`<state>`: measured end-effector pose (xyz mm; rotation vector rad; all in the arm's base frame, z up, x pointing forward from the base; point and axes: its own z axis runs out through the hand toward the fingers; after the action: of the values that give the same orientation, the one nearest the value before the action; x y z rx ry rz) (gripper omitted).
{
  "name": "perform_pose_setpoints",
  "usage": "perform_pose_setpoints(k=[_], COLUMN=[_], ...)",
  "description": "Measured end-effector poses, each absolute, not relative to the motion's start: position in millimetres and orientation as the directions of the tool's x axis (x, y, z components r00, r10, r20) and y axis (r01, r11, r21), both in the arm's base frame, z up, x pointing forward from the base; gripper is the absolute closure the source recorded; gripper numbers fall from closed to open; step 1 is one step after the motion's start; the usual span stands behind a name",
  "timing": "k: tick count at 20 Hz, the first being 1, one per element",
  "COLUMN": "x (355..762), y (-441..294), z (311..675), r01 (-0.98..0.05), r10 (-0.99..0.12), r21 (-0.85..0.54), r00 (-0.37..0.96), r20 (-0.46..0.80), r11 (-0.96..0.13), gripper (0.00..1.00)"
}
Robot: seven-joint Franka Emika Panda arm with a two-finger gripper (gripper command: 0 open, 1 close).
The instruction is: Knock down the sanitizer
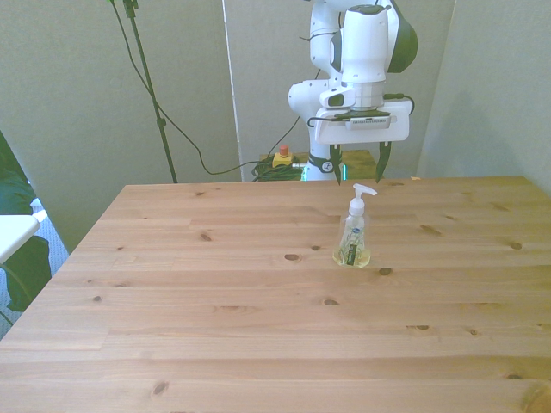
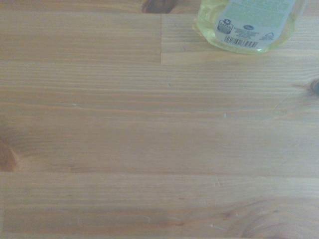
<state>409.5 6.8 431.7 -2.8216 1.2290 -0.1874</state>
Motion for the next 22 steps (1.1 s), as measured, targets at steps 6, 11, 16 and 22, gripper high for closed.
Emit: perform_pose_setpoints(k=[6,11,16,22], x=[418.5,461.4,488.2,498.8], y=[16.1,28.7,29.4,22.5], z=[426.2,439.7,440.2,441.6], r01=[-0.746,-0.78,-0.797,-0.814], r10=[-0.755,-0.797,-0.812,-0.827], r21=[-0.116,-0.163,-0.159,-0.154], r00=[0.648,0.591,0.568,0.542], r20=[0.101,0.123,0.13,0.145], r11=[-0.655,-0.604,-0.583,-0.56], gripper=[0.0,1.0,1.0,1.0])
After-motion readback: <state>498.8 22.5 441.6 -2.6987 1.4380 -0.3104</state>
